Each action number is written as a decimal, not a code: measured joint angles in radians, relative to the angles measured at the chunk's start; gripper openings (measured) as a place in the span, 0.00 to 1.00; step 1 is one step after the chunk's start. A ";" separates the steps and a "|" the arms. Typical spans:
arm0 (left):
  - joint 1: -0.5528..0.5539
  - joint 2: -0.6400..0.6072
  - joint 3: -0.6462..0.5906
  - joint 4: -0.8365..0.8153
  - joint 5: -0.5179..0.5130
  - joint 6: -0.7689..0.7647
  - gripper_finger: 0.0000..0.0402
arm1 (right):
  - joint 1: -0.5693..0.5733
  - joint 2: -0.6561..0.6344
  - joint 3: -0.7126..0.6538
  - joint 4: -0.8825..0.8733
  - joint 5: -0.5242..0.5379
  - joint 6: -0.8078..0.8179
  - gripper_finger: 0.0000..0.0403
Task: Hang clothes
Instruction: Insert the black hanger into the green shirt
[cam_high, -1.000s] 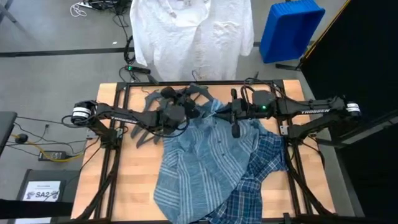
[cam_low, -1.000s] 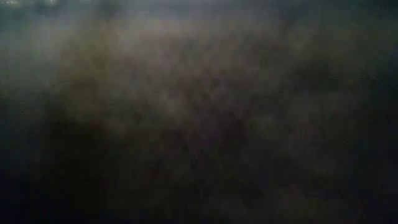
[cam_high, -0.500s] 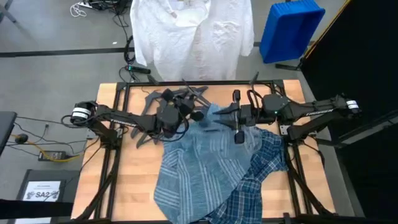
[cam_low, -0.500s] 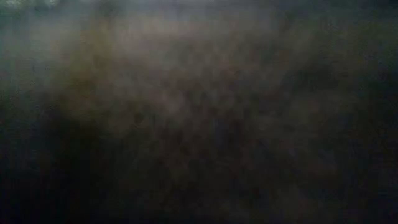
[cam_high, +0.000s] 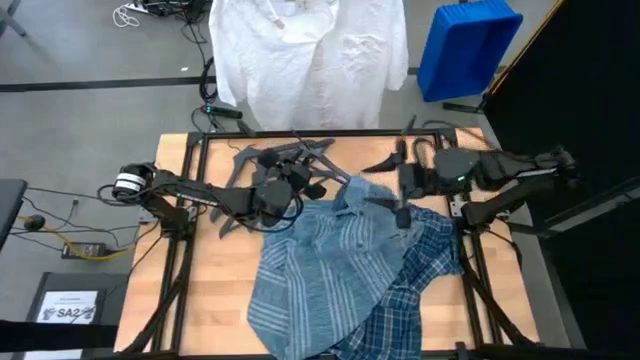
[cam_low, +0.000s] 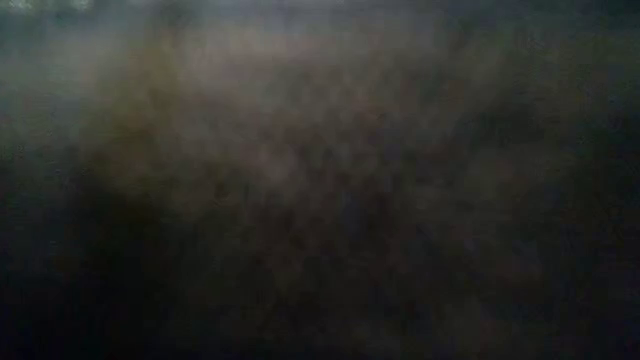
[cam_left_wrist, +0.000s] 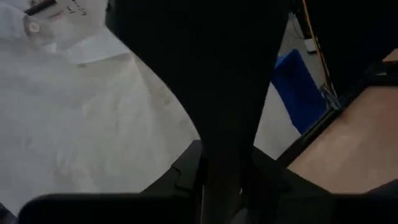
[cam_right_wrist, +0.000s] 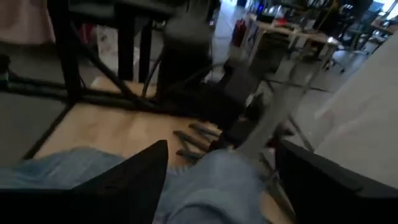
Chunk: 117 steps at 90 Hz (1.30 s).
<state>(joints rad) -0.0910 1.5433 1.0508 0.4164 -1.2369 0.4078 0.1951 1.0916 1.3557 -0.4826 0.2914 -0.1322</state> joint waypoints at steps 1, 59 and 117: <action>0.000 0.000 0.000 0.000 0.000 0.001 0.14 | 0.000 -0.003 0.006 -0.004 -0.001 0.000 0.66; 0.000 0.000 0.000 -0.106 -0.022 0.033 0.14 | -0.379 0.079 0.127 -0.495 -0.609 0.379 0.55; 0.000 0.000 -0.002 -0.128 -0.023 0.035 0.14 | -0.409 0.304 0.127 -0.359 -0.789 0.341 0.27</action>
<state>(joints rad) -0.0910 1.5436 1.0485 0.2882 -1.2598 0.4431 -0.2141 1.3955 1.4826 -0.8413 -0.4980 0.2084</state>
